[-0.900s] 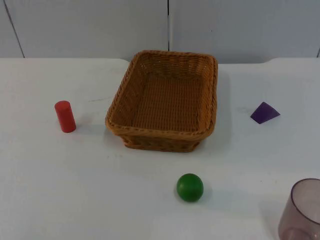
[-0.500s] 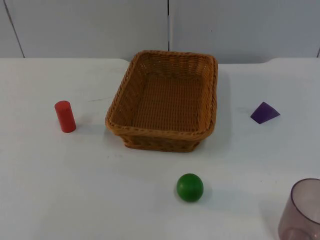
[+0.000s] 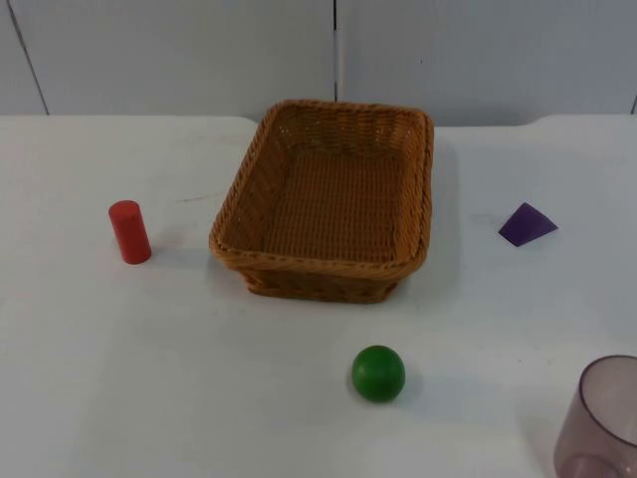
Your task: Pick up the basket with the left hand and place the triangular block into the basket with the right hand.
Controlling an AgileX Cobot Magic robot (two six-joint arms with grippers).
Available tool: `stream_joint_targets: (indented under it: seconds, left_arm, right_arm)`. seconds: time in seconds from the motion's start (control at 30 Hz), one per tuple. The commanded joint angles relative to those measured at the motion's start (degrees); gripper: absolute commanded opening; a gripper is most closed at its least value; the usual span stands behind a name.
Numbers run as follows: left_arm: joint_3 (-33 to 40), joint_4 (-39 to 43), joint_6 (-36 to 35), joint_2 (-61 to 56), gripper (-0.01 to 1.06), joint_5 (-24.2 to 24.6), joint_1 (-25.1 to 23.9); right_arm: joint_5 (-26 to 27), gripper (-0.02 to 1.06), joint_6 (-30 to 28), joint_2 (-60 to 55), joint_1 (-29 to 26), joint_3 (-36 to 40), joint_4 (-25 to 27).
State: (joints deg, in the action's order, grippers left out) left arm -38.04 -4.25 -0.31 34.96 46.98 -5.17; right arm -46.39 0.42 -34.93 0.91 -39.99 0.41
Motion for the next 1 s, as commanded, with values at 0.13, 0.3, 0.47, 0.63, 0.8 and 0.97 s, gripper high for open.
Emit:
stream_joint_targets:
  seconds: [0.13, 0.3, 0.47, 0.63, 0.8, 0.97]
  left_arm:
    - [-0.6, -2.0, 0.3, 9.0, 1.01, -5.4, -0.2]
    - [-0.6, -6.0, 4.9, 15.1, 1.01, -7.6, -0.2]
    - [-0.6, -13.1, 11.5, 21.4, 1.01, -11.6, -0.2]
    - [-4.9, -20.0, 18.5, 32.0, 1.01, -9.9, 2.0]
    - [-11.9, -20.2, 18.3, 42.9, 1.01, -12.4, 9.5]
    - [-24.1, -19.0, 16.5, 57.6, 1.01, -13.0, 16.3]
  right_arm:
    - [3.8, 1.05, -0.1, -6.0, -0.4, -0.5, -0.4]
    - [4.0, 1.05, -0.1, -8.4, -0.4, -0.5, -0.4]
    - [4.8, 1.05, -0.1, -9.1, -0.4, -0.5, -0.4]
    - [7.1, 1.05, -0.1, -9.1, -0.4, -0.5, -0.4]
    - [7.5, 1.05, -0.1, -9.1, -0.4, -0.5, -0.4]
    - [7.5, 1.05, -0.1, -9.1, -0.4, -0.5, -0.4]
